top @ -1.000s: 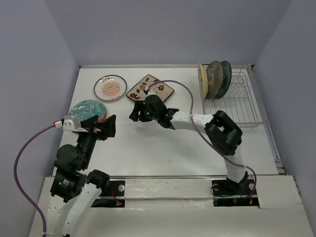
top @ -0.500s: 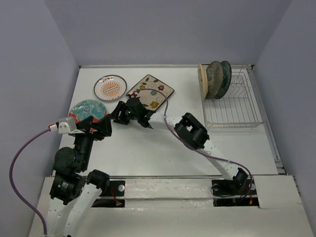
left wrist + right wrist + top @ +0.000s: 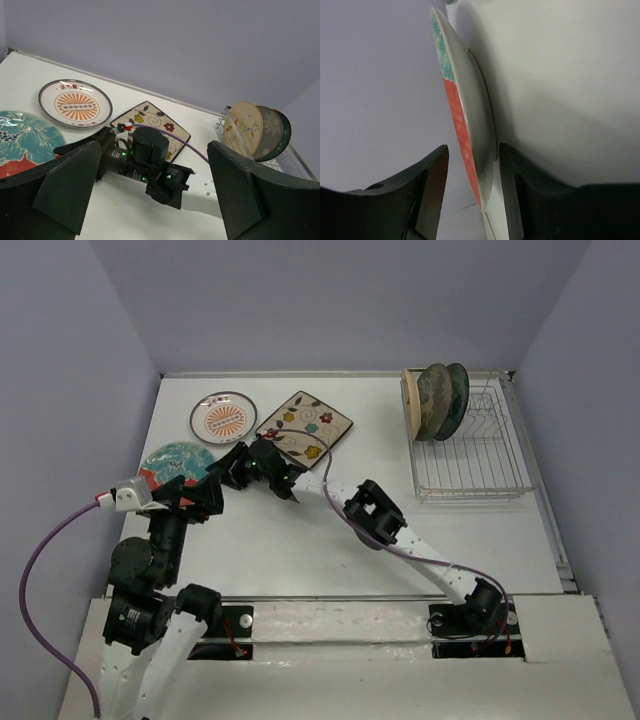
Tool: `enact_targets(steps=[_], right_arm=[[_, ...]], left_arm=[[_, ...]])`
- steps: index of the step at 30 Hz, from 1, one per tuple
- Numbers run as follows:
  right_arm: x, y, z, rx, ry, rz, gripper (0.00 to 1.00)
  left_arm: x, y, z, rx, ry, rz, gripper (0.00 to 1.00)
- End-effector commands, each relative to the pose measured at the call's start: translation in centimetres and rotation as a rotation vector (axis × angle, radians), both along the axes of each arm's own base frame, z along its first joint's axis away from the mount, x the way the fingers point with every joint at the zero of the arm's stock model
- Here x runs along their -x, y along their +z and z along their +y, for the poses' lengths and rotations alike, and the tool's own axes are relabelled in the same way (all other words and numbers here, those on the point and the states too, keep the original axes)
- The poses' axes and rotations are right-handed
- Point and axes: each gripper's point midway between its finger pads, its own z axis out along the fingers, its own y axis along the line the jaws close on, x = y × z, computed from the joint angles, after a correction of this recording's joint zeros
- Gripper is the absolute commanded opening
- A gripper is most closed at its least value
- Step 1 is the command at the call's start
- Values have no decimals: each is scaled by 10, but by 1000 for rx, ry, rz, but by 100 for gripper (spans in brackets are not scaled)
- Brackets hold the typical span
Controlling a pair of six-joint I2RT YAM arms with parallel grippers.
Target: Load the plates into the dish rack
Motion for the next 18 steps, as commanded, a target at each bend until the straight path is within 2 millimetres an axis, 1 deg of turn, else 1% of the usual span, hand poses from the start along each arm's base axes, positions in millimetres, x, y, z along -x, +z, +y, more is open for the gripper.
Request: enact_targets(steps=[1, 2, 3, 4, 7, 8, 9, 10, 11, 13, 14, 15, 16, 17, 18], right_arm=[[-1, -13, 11, -7, -47, 65, 48], [-6, -9, 12, -16, -64, 59, 40], [-6, -13, 11, -11, -71, 66, 38], [-6, -21, 9, 1, -78, 80, 31], [-5, -31, 6, 35, -79, 79, 23], [-5, -28, 7, 33, -74, 72, 19], [-3, -30, 5, 48, -72, 72, 15], [-2, -31, 3, 60, -71, 69, 8], [-2, -30, 1, 71, -68, 45, 7], [1, -17, -6, 97, -62, 1, 7], [-1, -9, -9, 108, -67, -51, 7], [0, 2, -12, 106, -70, -80, 7], [5, 13, -23, 122, -72, -101, 7], [3, 25, -30, 134, -87, -171, 7], [3, 33, -38, 152, -101, -205, 7]], left_arm=[[-3, 6, 2, 13, 11, -23, 99], [-3, 6, 2, 12, 11, -21, 99], [-3, 6, 2, 11, 12, -23, 99], [-3, 6, 2, 10, 14, -21, 99], [-3, 6, 1, 7, 7, -23, 99], [-3, 6, 1, 5, 7, -22, 99], [-3, 6, 1, 5, 4, -24, 99], [-3, 6, 1, 3, 6, -22, 99], [-3, 5, 1, 3, 6, -22, 99], [-3, 5, 1, 1, 1, -23, 99], [-2, 5, 0, 1, -2, -24, 99], [-2, 6, 0, 1, -2, -24, 99], [-2, 5, -1, -1, -6, -25, 99], [-2, 5, -1, -2, -7, -25, 99], [-2, 6, -2, -1, -12, -28, 99]])
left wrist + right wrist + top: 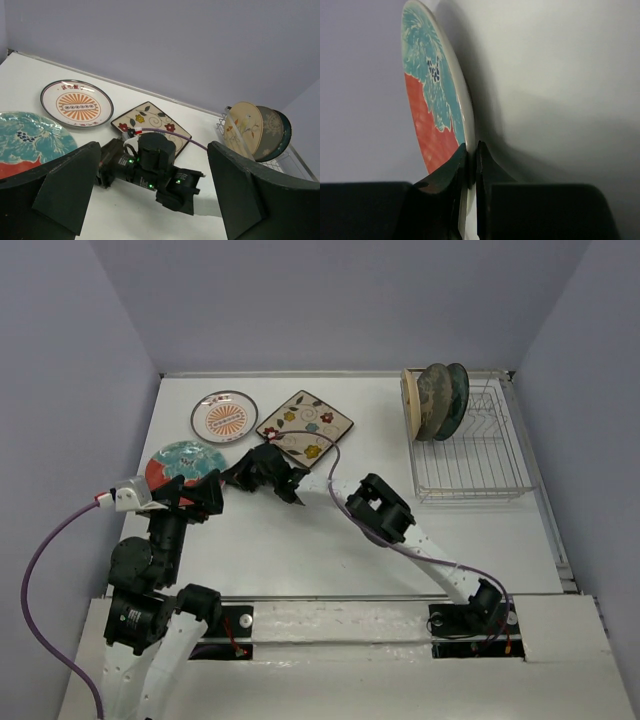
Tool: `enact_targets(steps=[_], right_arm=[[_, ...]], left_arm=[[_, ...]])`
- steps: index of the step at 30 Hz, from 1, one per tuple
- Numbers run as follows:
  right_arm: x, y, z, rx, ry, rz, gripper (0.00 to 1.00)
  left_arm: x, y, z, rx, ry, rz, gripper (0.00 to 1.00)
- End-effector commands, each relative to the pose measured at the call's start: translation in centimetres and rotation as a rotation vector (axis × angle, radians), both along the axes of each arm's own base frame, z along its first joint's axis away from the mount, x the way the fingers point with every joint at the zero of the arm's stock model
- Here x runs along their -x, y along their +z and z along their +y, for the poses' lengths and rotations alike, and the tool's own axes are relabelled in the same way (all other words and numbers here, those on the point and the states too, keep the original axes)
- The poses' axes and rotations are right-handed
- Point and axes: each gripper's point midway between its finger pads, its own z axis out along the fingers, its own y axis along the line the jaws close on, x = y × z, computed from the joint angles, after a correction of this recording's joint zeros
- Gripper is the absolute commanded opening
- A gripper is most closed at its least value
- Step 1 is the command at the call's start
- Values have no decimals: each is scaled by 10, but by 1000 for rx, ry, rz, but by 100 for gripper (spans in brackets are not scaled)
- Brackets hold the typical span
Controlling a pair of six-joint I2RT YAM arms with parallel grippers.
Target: Load the plates into the dish rack
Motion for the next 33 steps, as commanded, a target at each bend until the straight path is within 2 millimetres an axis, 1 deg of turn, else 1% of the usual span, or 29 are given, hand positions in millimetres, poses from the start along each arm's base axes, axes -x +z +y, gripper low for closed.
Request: enact_targets(steps=[1, 2, 4, 5, 6, 7, 8, 9, 10, 11, 12, 13, 14, 15, 16, 17, 18, 21, 23, 24, 25, 26, 27, 28, 29, 31, 32, 33], right_arm=[[19, 23, -36, 128, -12, -164, 7], [19, 63, -43, 104, -24, -245, 7], [23, 64, -63, 155, -46, -282, 7], [32, 41, -81, 221, -41, -271, 7], [36, 59, -90, 224, -39, -319, 7], [42, 55, -99, 248, -31, -325, 7], [55, 26, -120, 318, -14, -306, 7], [61, 23, -131, 340, -10, -316, 7], [65, 36, -142, 338, -20, -333, 7], [71, 29, -154, 363, -22, -324, 7], [82, 6, -175, 426, -16, -309, 8], [86, 14, -182, 425, -17, -321, 14], [97, -1, -194, 455, 3, -297, 20], [101, -2, -197, 456, 15, -293, 26], [106, -4, -197, 451, 32, -287, 36], [111, -6, -197, 445, 52, -271, 39], [115, -15, -199, 450, 64, -254, 43], [121, -23, -197, 432, 84, -227, 47], [123, -28, -195, 407, 105, -199, 48], [127, -29, -192, 384, 123, -185, 48], [124, -30, -193, 373, 122, -174, 49], [121, -31, -192, 361, 122, -166, 48], [122, -31, -189, 339, 130, -163, 43], [122, -37, -189, 322, 138, -131, 37], [119, -37, -190, 308, 132, -120, 23], [121, -35, -187, 279, 131, -112, 7], [117, -32, -189, 270, 121, -116, 7], [115, -18, -189, 246, 113, -149, 7]], left_arm=[[-1, 6, -3, 1, -16, -29, 99], [-1, 7, -4, 1, -20, -31, 99], [-1, 6, -5, -2, -25, -30, 99], [-1, 6, -6, -3, -31, -31, 99], [-1, 6, -6, -3, -31, -30, 99], [0, 6, -6, -3, -34, -31, 99], [0, 6, -7, -3, -35, -30, 99], [0, 7, -6, -1, -35, -33, 99], [0, 7, -7, -3, -37, -33, 99], [0, 7, -7, -3, -40, -33, 99], [0, 7, -8, -2, -42, -33, 99], [0, 7, -8, -3, -43, -35, 99], [0, 7, -8, -3, -44, -36, 99], [0, 7, -8, -3, -44, -36, 99], [0, 7, -8, -3, -44, -36, 99], [0, 7, -8, -3, -44, -36, 99], [0, 7, -8, -2, -46, -35, 99], [0, 7, -8, -5, -44, -34, 99], [0, 6, -8, -6, -43, -32, 99], [0, 6, -7, -5, -41, -33, 99], [1, 7, -7, -3, -43, -36, 99], [1, 7, -7, -3, -41, -36, 99], [2, 7, -7, -4, -43, -38, 99], [2, 7, -7, -4, -43, -38, 99], [2, 7, -7, -4, -41, -38, 99], [2, 8, -7, -3, -41, -41, 99], [3, 8, -7, -2, -42, -42, 99], [3, 9, -7, -2, -42, -45, 99]])
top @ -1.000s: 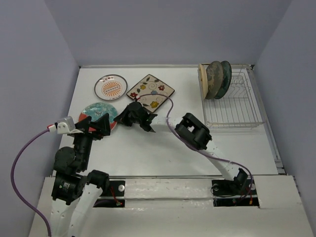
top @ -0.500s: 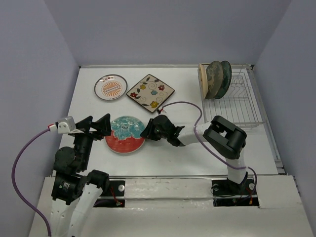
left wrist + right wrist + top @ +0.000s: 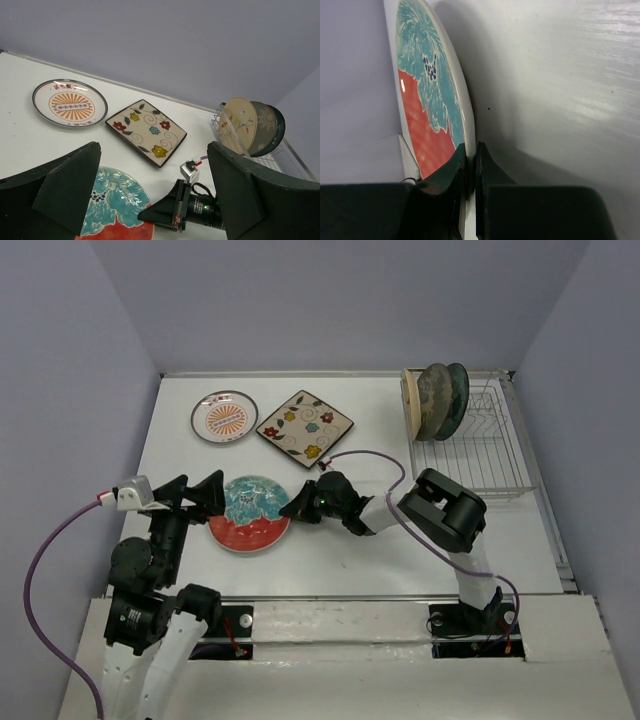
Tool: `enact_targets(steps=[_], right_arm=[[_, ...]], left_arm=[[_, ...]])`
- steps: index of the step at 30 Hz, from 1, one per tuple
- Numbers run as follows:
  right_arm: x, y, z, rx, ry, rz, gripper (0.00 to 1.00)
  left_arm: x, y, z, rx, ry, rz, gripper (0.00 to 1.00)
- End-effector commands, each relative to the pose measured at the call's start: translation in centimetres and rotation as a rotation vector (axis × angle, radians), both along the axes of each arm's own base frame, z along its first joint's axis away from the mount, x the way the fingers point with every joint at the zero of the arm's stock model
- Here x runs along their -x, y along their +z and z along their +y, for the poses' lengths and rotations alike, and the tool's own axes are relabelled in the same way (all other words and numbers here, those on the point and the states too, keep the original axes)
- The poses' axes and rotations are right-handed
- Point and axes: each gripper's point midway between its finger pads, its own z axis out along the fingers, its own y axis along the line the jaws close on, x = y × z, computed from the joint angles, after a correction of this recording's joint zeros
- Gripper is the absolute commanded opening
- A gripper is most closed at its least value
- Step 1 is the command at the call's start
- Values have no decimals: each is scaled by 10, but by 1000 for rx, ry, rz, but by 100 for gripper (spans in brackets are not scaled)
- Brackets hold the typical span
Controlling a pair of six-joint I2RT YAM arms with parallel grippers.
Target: Load the plates into the dish rack
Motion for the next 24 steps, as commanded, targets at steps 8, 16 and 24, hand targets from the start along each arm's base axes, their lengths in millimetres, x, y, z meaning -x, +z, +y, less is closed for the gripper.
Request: enact_targets(steps=[8, 16, 24], right_arm=[[-33, 153, -42, -96, -90, -396, 7], [-90, 319, -231, 25, -519, -718, 7], [-118, 430, -467, 510, -1102, -852, 7]], left_arm=[[2, 7, -5, 1, -29, -38, 99], [5, 8, -13, -2, -74, -49, 99], [12, 12, -21, 3, -125, -69, 99]])
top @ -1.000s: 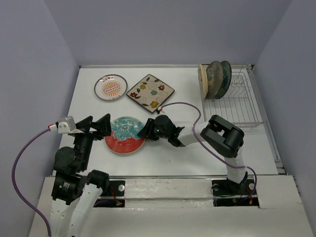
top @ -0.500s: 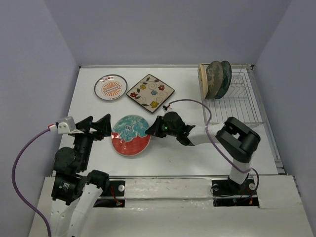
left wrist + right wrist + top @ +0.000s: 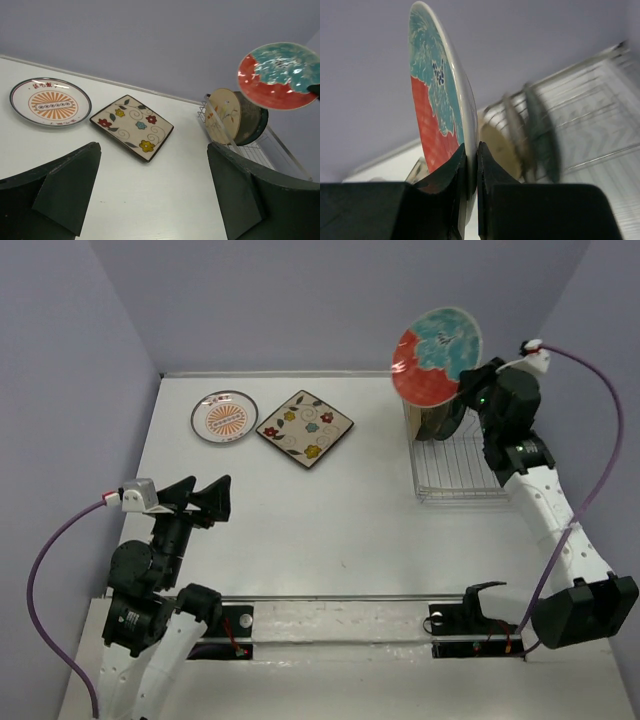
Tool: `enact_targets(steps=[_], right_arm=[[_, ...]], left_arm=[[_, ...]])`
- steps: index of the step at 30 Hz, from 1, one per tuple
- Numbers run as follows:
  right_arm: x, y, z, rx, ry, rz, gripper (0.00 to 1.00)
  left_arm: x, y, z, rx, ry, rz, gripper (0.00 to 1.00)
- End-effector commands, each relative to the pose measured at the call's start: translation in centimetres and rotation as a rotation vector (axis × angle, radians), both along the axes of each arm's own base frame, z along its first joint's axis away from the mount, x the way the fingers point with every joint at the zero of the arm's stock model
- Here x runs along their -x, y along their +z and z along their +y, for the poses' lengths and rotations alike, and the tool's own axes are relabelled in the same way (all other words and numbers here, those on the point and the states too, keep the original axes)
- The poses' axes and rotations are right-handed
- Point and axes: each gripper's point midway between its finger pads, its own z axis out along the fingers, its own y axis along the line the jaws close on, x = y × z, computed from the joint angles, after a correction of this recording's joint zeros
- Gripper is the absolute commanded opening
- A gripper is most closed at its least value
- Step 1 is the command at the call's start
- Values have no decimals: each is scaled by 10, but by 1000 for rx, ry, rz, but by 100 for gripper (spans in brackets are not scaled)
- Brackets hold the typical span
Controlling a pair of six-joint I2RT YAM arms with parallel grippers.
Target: Load the plates into the dish rack
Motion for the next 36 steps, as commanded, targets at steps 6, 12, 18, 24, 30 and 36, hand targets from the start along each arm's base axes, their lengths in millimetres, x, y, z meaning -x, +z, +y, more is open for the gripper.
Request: enact_targets(steps=[6, 12, 18, 24, 30, 36], right_arm=[[0, 118, -181, 151, -511, -180, 7], [-25, 104, -207, 386, -578, -85, 7], [-46, 74, -199, 484, -478, -30, 7], [-63, 47, -181, 542, -401, 16, 7], [-78, 18, -159, 627, -352, 81, 7], [-89, -7, -147, 675, -315, 136, 7]], left_arm=[[10, 14, -11, 9, -72, -66, 99], [14, 14, -13, 11, -89, -73, 99], [14, 14, -15, 9, -95, -72, 99], [11, 12, -17, 3, -103, -56, 99], [9, 10, -18, 2, -100, -45, 99], [7, 8, -18, 0, -97, -40, 99]])
